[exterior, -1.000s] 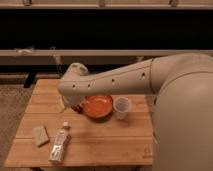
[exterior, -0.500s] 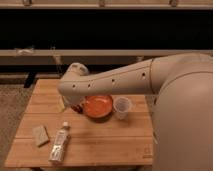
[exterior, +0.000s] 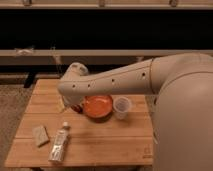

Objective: Move the arm in a circular motion

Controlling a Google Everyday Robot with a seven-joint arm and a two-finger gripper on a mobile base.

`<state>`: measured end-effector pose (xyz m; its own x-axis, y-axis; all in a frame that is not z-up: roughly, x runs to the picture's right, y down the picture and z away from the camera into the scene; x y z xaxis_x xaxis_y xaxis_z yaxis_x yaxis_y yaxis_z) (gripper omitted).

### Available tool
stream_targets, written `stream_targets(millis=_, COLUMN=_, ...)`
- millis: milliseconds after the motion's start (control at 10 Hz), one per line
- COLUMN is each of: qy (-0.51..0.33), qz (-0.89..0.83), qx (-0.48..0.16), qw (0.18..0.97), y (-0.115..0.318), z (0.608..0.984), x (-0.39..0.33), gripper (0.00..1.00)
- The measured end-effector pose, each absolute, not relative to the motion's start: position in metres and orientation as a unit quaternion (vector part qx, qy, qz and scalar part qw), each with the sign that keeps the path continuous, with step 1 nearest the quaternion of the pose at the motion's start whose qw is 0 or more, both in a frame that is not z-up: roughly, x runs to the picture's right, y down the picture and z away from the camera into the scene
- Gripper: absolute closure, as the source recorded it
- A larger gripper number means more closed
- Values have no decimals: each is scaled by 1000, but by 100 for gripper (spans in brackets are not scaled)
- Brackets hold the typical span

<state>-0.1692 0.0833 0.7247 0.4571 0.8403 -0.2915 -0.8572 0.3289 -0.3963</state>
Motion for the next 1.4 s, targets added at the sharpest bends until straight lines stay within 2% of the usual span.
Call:
stream_targets(millis=400, qy=22, qz=512, qx=-251, qw=821, y=82, z=719, x=-174, gripper=20)
stream_targets(millis=800, qy=38, qz=501, qx=-239, qw=831, y=114, z=663, x=-186, gripper=20)
stream_targets(millis=1100, qy=65, qz=535, qx=-234, qw=809, y=141, z=643, x=-142, gripper=20)
stream_targets(millis=1400, qy=94, qz=596, qx=-227, qw=765, y=163, z=631, x=-65, gripper=20)
